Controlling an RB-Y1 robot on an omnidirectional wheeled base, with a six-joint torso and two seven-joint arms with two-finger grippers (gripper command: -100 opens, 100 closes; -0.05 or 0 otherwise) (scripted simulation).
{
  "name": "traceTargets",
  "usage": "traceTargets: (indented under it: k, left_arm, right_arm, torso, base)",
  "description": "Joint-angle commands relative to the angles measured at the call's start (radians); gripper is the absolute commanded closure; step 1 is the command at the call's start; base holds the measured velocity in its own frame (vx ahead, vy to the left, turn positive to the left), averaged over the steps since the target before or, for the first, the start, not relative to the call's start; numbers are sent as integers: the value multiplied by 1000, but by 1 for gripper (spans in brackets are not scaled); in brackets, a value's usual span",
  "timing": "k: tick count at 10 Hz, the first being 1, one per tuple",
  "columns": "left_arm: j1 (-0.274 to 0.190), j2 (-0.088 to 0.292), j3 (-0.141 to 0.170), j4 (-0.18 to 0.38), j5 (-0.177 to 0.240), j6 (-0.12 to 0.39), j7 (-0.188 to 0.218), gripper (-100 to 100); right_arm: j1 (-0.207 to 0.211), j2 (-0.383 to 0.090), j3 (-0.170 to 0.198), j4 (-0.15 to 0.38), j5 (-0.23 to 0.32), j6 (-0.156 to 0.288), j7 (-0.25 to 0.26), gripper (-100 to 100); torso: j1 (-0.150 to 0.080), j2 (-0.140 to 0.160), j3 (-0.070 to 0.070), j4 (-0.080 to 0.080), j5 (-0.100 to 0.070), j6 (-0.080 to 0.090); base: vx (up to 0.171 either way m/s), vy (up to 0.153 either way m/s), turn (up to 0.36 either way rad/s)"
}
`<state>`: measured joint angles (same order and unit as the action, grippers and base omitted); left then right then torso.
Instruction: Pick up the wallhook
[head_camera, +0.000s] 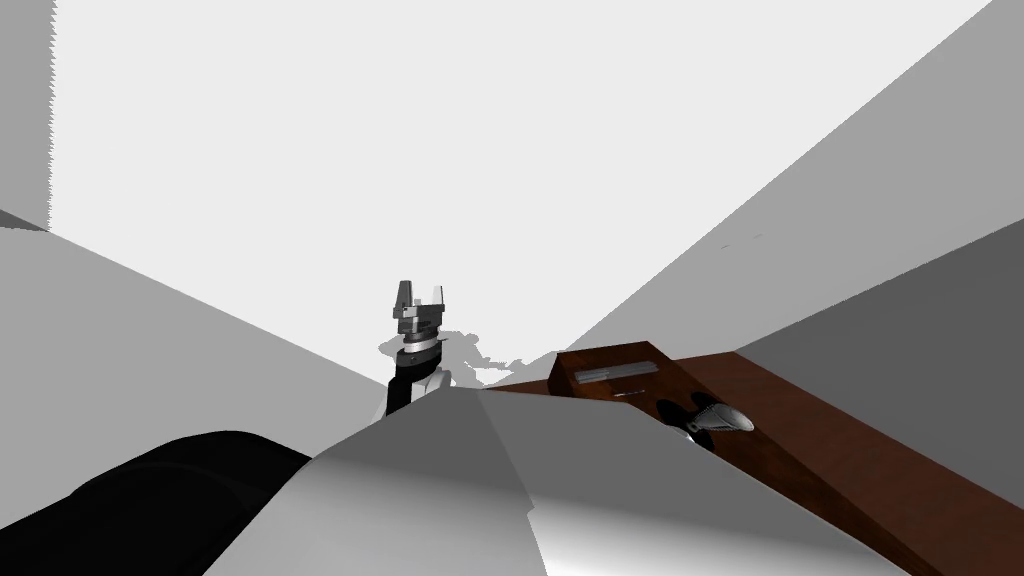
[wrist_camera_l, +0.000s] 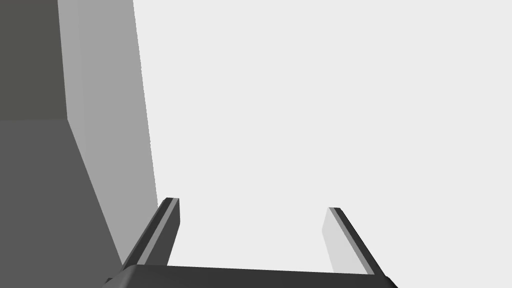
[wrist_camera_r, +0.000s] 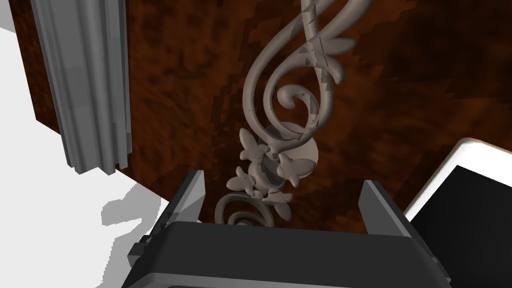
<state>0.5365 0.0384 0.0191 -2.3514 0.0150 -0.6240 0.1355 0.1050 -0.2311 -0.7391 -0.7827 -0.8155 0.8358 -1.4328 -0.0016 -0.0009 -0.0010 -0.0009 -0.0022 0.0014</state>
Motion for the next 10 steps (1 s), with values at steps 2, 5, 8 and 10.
traceTargets:
  k: [2,5,8,10]
  left_arm:
    - [0,0,0,0,0,0,0,0]
    - [0,0,0,0,0,0,0,0]
    - [0,0,0,0,0,0,0,0]
    - [0,0,0,0,0,0,0,0]
  right_arm:
    - [-1,-1,0,3,0,-1,1,-100]
    - [-1,-1,0,3,0,-1,1,-100]
    - [-22,8,-33,73,-15,-63,19,-100]
    - [-35,12,-53,115,-23,-101,29,-100]
  torso:
    - [0,0,0,0,0,0]
    - [0,0,0,0,0,0]
    - [-6,1,1,1,-5,-2]
    - [-12,-2,0,1,-10,-5]
  base:
    - [3,3,-10]
    - [-6,-6,20]
    - [-47,-32,177]
    - [-53,-33,184]
